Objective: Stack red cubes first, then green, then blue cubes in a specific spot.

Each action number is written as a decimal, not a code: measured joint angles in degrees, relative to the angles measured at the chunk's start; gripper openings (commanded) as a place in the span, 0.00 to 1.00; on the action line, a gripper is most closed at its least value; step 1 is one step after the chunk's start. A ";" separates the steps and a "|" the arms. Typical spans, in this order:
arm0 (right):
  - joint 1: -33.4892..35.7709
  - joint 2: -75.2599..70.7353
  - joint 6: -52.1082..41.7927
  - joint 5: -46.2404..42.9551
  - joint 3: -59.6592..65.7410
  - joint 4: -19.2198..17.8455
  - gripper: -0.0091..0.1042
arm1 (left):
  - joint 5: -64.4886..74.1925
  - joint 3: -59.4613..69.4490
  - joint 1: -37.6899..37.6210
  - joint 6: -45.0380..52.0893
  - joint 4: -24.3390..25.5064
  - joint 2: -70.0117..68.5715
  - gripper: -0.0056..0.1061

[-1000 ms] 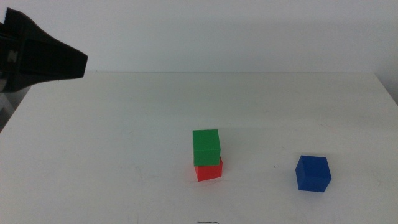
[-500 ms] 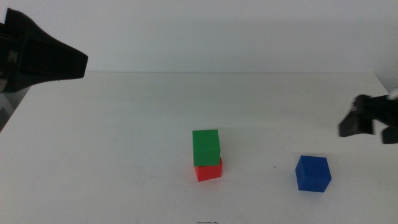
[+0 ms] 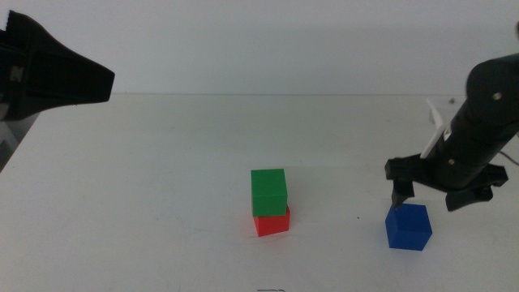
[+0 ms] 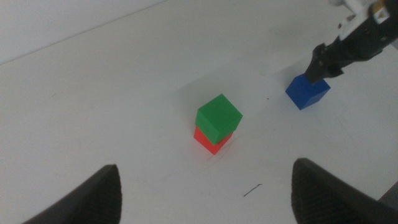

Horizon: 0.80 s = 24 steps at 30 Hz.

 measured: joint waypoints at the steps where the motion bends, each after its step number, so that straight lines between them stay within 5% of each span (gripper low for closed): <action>1: 0.00 1.04 0.36 0.00 -0.06 -0.31 0.78 | 0.00 0.00 0.00 0.00 0.00 0.00 0.89; 17: 0.00 9.27 2.21 -4.07 -0.30 -0.01 0.75 | 0.00 0.00 0.00 0.00 0.00 0.00 0.89; 24: 0.00 10.26 2.53 -4.07 -0.30 0.16 0.60 | 0.00 0.00 0.00 0.00 0.00 0.00 0.89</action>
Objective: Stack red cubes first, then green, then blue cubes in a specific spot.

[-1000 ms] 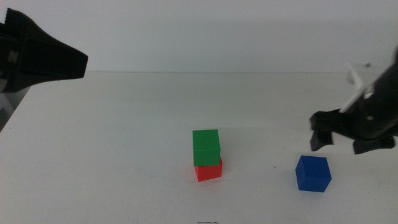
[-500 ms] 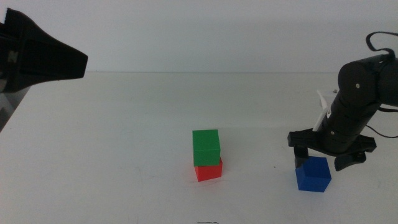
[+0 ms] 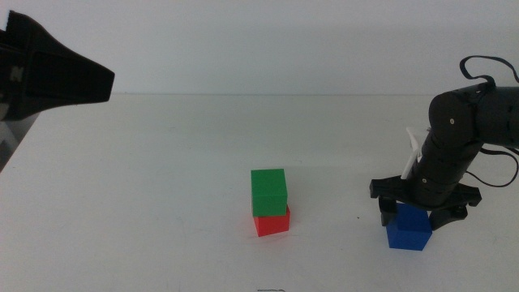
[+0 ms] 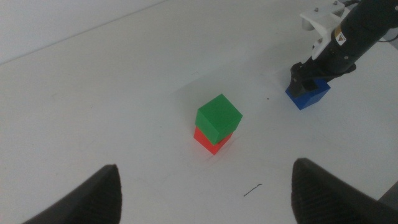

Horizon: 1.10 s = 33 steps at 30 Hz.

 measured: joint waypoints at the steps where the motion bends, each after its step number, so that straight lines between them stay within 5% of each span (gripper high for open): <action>1: 0.00 0.00 0.04 0.06 0.00 0.00 0.58 | 0.00 0.00 0.00 0.00 0.00 0.00 0.89; 11: 0.11 0.00 -0.45 3.54 -0.06 -1.07 0.07 | 0.00 0.00 0.00 0.00 0.00 0.00 0.89; 22: 2.33 -7.39 -4.58 18.42 -9.90 -3.71 0.07 | 0.00 0.00 0.00 0.00 0.00 0.00 0.89; 28: 11.52 -6.22 -1.39 19.29 -22.32 -7.74 0.07 | 0.00 0.00 0.00 0.00 0.00 0.00 0.89; 33: 18.02 -1.31 2.84 19.65 -29.66 -7.61 0.07 | 0.00 0.00 0.00 0.00 0.00 0.00 0.89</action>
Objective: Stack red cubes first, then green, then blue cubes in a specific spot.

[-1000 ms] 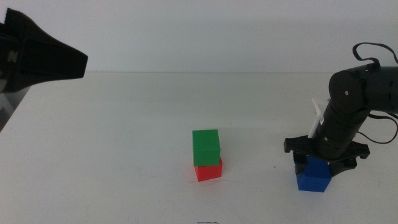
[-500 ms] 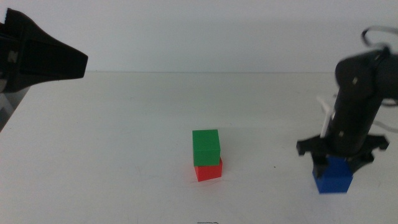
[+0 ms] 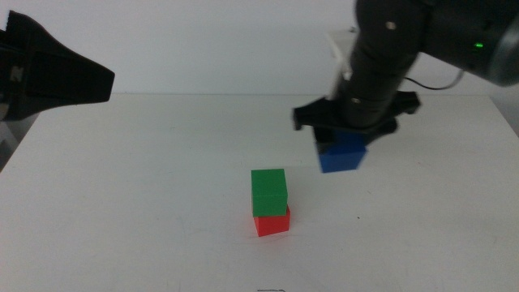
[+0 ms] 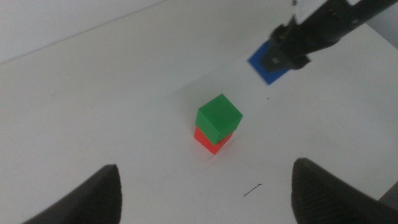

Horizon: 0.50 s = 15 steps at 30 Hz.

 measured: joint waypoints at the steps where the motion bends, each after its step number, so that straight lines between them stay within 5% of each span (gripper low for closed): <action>1: 0.92 0.73 0.81 0.05 -1.42 -0.05 0.07 | 0.00 0.00 0.00 0.00 0.00 0.00 0.89; 15: 9.78 8.53 9.05 0.52 -11.14 -0.10 0.07 | 0.00 0.00 0.00 0.00 0.00 0.00 0.89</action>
